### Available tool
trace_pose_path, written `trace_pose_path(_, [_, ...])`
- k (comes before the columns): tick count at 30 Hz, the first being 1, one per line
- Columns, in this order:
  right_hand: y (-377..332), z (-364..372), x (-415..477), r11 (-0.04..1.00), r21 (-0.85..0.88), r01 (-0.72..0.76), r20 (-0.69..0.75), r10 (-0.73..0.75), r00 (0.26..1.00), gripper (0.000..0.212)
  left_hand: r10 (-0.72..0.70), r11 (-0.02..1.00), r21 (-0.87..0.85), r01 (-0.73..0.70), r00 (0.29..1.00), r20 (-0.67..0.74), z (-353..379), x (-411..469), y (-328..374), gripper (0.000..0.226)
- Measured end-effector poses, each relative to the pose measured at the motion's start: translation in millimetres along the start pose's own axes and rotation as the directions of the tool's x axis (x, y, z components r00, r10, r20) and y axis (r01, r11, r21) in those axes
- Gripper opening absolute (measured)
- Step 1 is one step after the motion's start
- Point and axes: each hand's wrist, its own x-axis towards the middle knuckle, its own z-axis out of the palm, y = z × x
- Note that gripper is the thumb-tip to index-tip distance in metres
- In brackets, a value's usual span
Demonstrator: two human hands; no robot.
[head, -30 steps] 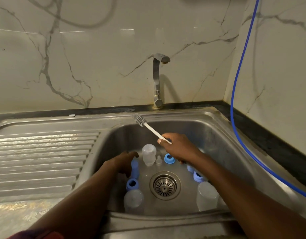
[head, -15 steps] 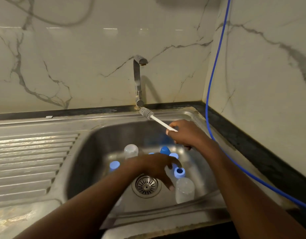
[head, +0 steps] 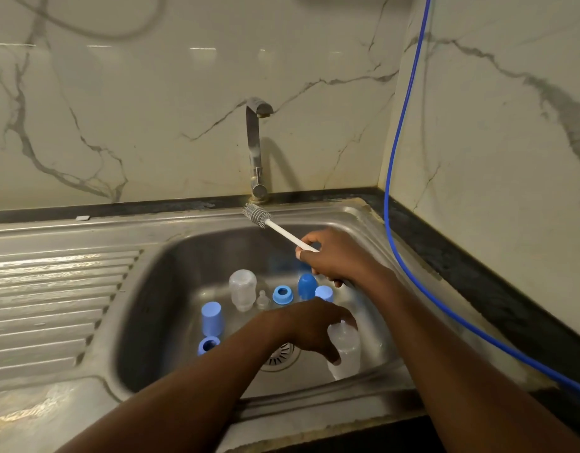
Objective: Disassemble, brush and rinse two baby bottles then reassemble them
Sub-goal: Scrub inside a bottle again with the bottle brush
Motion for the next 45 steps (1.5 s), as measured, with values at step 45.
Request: trace_pose_path(45, [-14.7, 27.1, 2.0, 0.962, -0.142, 0.233, 0.065, -0.225, 0.972, 0.012, -0.783, -0.154, -0.552, -0.819, 0.442, -0.437, -82.4, -104.8, -146.3, 0.036])
